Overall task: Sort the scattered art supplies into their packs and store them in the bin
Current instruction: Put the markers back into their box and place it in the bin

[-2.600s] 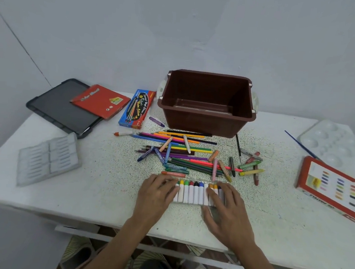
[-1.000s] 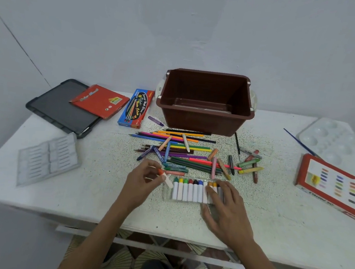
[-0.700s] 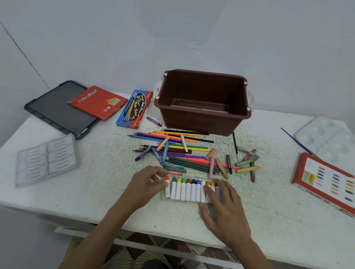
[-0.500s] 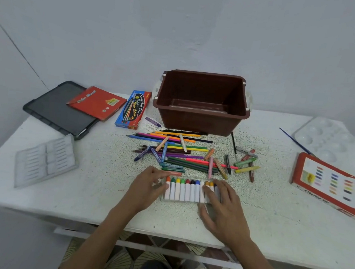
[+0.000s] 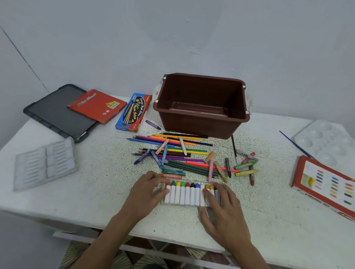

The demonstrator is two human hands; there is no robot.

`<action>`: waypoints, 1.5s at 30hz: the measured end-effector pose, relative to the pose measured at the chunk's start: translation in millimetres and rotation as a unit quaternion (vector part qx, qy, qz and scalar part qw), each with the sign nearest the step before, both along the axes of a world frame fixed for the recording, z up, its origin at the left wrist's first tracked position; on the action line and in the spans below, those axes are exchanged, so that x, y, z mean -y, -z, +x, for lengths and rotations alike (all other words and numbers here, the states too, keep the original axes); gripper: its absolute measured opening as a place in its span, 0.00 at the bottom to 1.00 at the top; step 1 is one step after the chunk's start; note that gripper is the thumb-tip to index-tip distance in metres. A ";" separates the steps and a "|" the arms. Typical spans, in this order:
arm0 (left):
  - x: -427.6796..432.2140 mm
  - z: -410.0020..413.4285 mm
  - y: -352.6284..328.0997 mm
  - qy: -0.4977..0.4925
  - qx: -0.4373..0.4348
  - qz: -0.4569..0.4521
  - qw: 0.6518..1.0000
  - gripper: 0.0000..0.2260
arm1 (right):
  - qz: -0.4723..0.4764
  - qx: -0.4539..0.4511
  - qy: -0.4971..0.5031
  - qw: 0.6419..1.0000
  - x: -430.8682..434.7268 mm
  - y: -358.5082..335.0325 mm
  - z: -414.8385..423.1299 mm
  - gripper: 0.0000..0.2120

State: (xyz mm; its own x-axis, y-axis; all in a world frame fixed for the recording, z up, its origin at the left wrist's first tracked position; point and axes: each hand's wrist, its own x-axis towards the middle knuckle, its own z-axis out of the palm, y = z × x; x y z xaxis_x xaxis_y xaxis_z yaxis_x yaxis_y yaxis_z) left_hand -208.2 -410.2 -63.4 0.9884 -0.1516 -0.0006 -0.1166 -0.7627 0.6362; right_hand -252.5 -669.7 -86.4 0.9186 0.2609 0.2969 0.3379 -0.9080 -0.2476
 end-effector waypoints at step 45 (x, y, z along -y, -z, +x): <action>2.3 -21.7 18.5 -0.101 0.060 -0.181 0.976 0.14 | 0.207 0.031 0.027 0.977 -13.7 -33.5 34.0 0.16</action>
